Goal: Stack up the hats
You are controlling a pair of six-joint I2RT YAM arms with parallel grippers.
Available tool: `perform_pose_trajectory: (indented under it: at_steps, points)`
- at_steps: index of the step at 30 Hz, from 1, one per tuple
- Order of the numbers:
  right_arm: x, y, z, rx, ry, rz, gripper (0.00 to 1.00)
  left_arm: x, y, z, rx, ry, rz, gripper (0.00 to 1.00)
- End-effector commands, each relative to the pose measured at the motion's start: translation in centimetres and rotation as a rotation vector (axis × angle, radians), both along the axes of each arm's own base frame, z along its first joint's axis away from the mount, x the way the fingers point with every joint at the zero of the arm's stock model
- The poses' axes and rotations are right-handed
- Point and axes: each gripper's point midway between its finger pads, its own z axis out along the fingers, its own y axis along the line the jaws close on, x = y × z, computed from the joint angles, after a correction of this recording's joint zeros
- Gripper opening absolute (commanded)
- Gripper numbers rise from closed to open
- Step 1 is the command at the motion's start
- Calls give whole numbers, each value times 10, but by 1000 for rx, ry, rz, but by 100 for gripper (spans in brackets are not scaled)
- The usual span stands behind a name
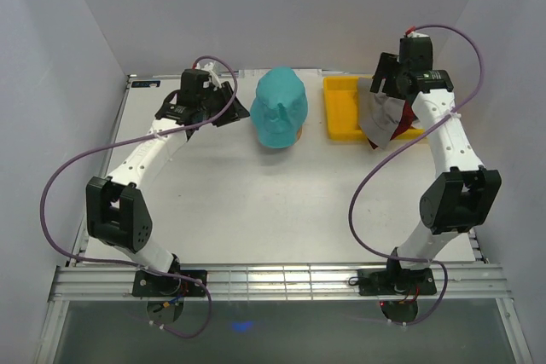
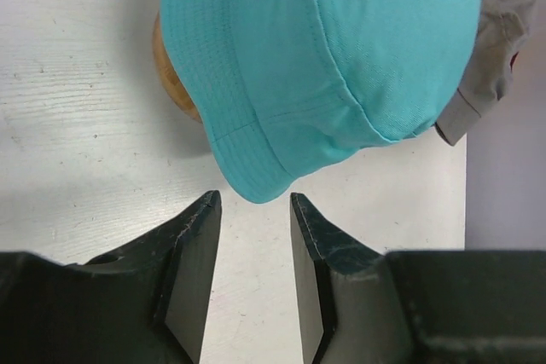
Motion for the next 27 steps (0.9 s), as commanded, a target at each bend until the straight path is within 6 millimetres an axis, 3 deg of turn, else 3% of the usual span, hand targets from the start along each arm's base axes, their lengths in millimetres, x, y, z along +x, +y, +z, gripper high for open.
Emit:
perform_pose_trajectory:
  at_steps: [1,3,7,10,13,17,21,27]
  points:
    - [-8,-15,-7,29,46,-47,84,-8,-3,50,-42,-110,-43,49]
    - [-5,-35,-15,13,63,-104,83,-11,-3,53,-43,-119,-48,50]
    - [5,-48,-30,20,98,-135,80,-16,-1,53,-45,-122,-50,50]
    - [24,-47,-49,21,146,-136,66,-21,-1,54,-48,-124,-52,50]
    - [34,-48,-49,16,151,-139,61,-24,0,57,-50,-129,-54,51]
    - [46,-51,-66,-6,183,-146,58,-25,1,62,-50,-137,-50,51]
    - [48,-54,-78,-26,214,-155,56,-25,1,66,-52,-139,-51,51]
    - [48,-59,-91,-58,243,-159,37,-25,0,70,-56,-140,-52,51]
